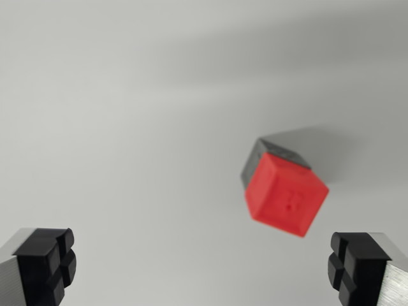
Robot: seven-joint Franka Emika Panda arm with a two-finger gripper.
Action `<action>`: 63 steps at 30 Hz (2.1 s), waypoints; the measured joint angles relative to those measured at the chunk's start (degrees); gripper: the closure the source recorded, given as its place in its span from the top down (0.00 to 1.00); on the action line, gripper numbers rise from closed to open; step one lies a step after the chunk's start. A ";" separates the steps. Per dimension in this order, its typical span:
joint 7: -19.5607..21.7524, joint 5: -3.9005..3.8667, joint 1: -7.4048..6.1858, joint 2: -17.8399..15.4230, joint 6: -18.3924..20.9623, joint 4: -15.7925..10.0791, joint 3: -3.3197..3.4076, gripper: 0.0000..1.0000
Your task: Destack cube
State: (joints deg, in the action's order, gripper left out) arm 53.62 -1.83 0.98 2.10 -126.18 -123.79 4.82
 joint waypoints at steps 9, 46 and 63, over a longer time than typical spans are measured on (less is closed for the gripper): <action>2.68 0.23 0.80 -0.76 -3.41 -4.32 1.06 1.00; 9.47 4.07 4.15 5.98 -22.67 -17.53 4.89 1.00; 6.94 7.63 4.51 14.34 -30.81 -17.37 3.84 1.00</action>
State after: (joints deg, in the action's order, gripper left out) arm 60.56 5.80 5.48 16.44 -156.99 -141.16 8.66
